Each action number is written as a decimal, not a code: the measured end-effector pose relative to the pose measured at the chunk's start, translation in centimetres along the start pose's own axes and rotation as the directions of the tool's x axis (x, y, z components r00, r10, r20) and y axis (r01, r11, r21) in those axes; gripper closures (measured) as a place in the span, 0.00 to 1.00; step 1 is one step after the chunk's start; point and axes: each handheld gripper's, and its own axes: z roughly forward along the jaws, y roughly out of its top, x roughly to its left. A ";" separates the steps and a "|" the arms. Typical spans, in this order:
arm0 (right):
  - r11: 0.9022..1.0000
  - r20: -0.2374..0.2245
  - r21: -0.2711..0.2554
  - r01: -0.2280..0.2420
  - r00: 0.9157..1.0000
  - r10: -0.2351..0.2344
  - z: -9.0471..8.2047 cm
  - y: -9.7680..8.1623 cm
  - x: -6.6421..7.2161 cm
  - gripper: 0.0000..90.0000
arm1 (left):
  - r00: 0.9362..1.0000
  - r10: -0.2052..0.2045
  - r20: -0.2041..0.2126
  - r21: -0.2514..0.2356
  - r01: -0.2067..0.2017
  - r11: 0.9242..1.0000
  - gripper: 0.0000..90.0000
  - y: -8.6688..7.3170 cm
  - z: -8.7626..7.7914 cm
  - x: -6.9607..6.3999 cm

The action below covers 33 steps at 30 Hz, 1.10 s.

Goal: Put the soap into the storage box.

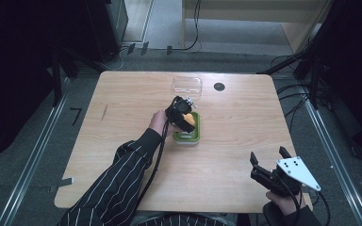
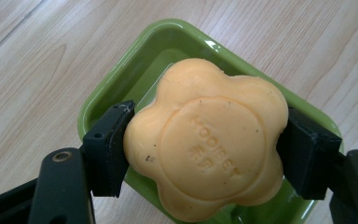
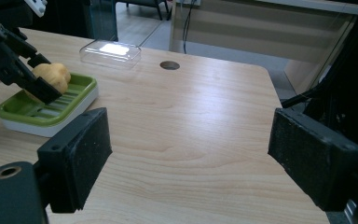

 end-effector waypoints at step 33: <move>1.000 0.001 -0.001 -0.002 1.000 0.002 0.0 0.0 0.0 0.15 | 0.999 0.029 -0.023 0.082 -0.027 0.996 0.31 0.0 1.8 -0.6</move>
